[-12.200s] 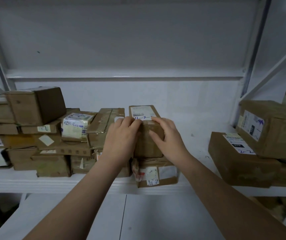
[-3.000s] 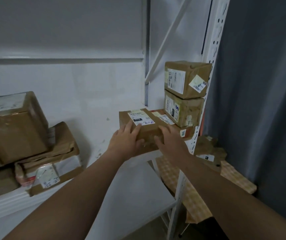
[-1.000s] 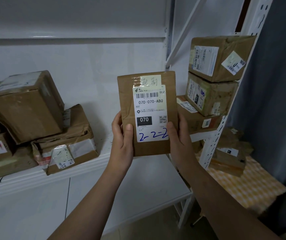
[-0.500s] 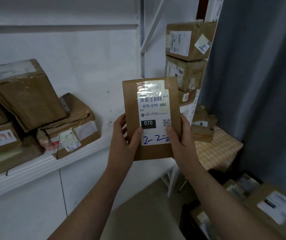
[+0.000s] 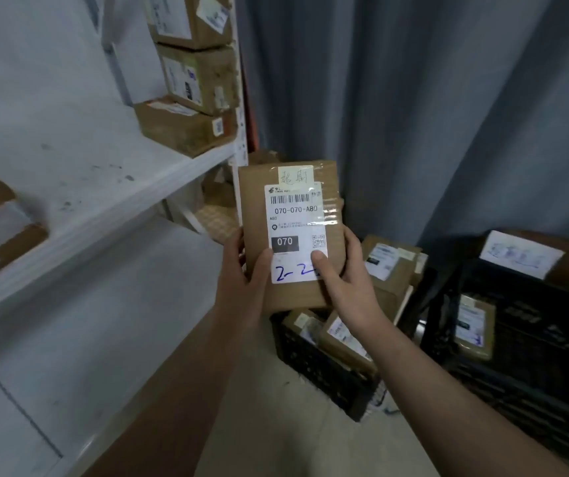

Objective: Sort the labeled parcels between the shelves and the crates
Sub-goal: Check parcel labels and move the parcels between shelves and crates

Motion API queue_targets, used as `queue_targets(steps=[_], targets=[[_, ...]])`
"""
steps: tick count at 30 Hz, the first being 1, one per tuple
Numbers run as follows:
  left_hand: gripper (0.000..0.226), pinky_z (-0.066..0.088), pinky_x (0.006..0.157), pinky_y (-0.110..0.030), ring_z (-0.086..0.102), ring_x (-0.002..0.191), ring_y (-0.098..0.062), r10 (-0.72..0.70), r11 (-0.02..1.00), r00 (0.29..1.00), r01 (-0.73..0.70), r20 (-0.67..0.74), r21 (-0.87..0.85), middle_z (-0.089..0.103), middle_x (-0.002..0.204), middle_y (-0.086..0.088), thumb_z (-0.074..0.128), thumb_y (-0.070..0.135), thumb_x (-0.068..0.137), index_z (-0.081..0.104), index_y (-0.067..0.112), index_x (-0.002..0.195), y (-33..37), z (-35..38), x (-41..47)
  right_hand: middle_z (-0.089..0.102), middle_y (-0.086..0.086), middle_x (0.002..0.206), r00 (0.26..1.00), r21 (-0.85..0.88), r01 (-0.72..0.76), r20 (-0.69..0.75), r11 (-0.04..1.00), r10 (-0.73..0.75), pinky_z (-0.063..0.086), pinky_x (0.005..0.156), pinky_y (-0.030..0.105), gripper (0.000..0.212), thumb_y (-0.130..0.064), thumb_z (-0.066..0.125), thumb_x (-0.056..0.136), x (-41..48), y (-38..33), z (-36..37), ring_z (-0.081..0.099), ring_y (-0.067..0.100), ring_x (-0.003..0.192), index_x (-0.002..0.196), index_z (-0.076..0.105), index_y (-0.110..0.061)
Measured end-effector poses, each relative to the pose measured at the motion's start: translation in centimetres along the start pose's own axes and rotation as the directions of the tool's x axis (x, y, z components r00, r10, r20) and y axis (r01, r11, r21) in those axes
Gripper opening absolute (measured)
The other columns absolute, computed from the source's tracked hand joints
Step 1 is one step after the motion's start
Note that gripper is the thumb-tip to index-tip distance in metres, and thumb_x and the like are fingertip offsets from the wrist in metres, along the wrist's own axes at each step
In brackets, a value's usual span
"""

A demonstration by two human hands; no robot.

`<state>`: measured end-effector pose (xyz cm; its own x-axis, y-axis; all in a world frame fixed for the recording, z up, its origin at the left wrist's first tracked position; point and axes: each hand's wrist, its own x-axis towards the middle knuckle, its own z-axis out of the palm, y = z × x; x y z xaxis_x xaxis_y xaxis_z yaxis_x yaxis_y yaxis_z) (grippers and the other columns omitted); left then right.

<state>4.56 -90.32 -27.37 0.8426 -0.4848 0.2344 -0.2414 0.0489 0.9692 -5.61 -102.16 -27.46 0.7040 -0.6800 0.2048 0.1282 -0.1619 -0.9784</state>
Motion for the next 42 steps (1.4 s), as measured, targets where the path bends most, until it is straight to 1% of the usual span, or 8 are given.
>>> queue_targets(steps=[8, 13, 18, 21, 29, 34, 38, 42], targets=[[0.051, 0.055, 0.083, -0.037, 0.063, 0.098, -0.006, -0.042, 0.995, 0.975, 0.02, 0.219, 0.102, 0.061, 0.118, 0.009, 0.049, 0.047, 0.093, 0.034, 0.03, 0.139, 0.7, 14.0, -4.5, 0.057, -0.014, 0.121, 0.981, -0.064, -0.056, -0.188, 0.996, 0.043, 0.052, 0.077, 0.015, 0.051, -0.033, 0.061, 0.091, -4.5, 0.7, -14.8, 0.061, -0.002, 0.103, 0.132, 0.031, -0.038], [0.049, 0.049, 0.084, -0.026, 0.06, 0.104, -0.002, -0.044, 0.998, 0.939, 0.029, 0.342, 0.049, 0.061, 0.117, 0.016, 0.049, 0.05, 0.086, 0.042, 0.034, 0.132, 1.0, 24.8, -8.4, 0.058, -0.016, 0.121, 0.947, -0.049, -0.1, -0.312, 0.994, 0.079, 0.05, 0.077, 0.012, 0.055, -0.033, 0.062, 0.09, -7.8, 2.0, -26.1, 0.06, -0.004, 0.105, 0.137, 0.033, -0.034], [0.041, 0.049, 0.092, -0.035, 0.059, 0.109, -0.004, -0.111, 0.994, 0.866, 0.088, 0.488, 0.071, 0.06, 0.122, 0.014, 0.052, 0.044, 0.092, 0.042, 0.031, 0.13, -0.2, 34.6, -11.2, 0.061, -0.017, 0.116, 0.913, -0.052, -0.182, -0.379, 0.982, 0.15, 0.052, 0.076, 0.015, 0.054, -0.035, 0.062, 0.09, -10.2, 3.6, -36.2, 0.062, -0.002, 0.102, 0.136, 0.033, -0.035], [0.038, 0.047, 0.083, -0.025, 0.057, 0.104, 0.0, -0.143, 0.989, 0.837, 0.101, 0.529, 0.108, 0.058, 0.12, 0.014, 0.049, 0.039, 0.095, 0.039, 0.035, 0.131, -0.9, 39.0, -12.4, 0.06, -0.017, 0.118, 0.898, -0.075, -0.236, -0.398, 0.969, 0.188, 0.053, 0.079, 0.016, 0.058, -0.034, 0.062, 0.09, -10.6, 4.6, -40.8, 0.061, -0.004, 0.103, 0.14, 0.032, -0.031], [0.051, 0.05, 0.085, -0.032, 0.058, 0.1, -0.005, -0.261, 0.954, 0.785, 0.119, 0.561, 0.277, 0.053, 0.114, 0.016, 0.045, 0.041, 0.097, 0.027, 0.031, 0.143, -4.2, 46.0, -9.9, 0.057, -0.004, 0.129, 0.872, -0.039, -0.355, -0.374, 0.934, 0.316, 0.05, 0.096, 0.034, 0.06, -0.032, 0.06, 0.092, -6.2, 10.0, -46.5, 0.058, 0.01, 0.114, 0.144, 0.03, -0.025], [0.05, 0.049, 0.087, -0.028, 0.056, 0.101, -0.003, -0.32, 0.929, 0.75, 0.128, 0.579, 0.347, 0.053, 0.119, 0.011, 0.049, 0.035, 0.097, 0.031, 0.027, 0.143, -8.7, 50.3, -5.5, 0.058, -0.011, 0.123, 0.818, -0.018, -0.473, -0.38, 0.881, 0.432, 0.05, 0.092, 0.025, 0.052, -0.037, 0.068, 0.085, -1.8, 14.7, -48.9, 0.058, 0.003, 0.109, 0.124, 0.034, -0.042], [0.049, 0.048, 0.095, -0.04, 0.058, 0.112, -0.017, -0.41, 0.891, 0.649, 0.133, 0.641, 0.435, 0.058, 0.129, 0.0, 0.048, 0.031, 0.098, 0.032, 0.024, 0.143, -12.7, 55.1, -3.6, 0.058, -0.014, 0.114, 0.728, -0.093, -0.606, -0.465, 0.79, 0.504, 0.045, 0.083, 0.017, 0.077, -0.037, 0.075, 0.079, 0.3, 18.2, -52.2, 0.057, 0.002, 0.101, 0.14, 0.03, -0.023], [0.047, 0.045, 0.093, -0.03, 0.052, 0.114, -0.011, -0.487, 0.849, 0.492, 0.071, 0.722, 0.524, 0.054, 0.134, 0.0, 0.048, 0.027, 0.098, 0.034, 0.024, 0.143, -16.1, 60.0, -3.2, 0.059, -0.012, 0.113, 0.626, -0.105, -0.708, -0.551, 0.698, 0.552, 0.05, 0.088, 0.028, 0.074, -0.035, 0.074, 0.081, 0.3, 22.1, -56.0, 0.058, 0.006, 0.103, 0.141, 0.033, -0.022]])
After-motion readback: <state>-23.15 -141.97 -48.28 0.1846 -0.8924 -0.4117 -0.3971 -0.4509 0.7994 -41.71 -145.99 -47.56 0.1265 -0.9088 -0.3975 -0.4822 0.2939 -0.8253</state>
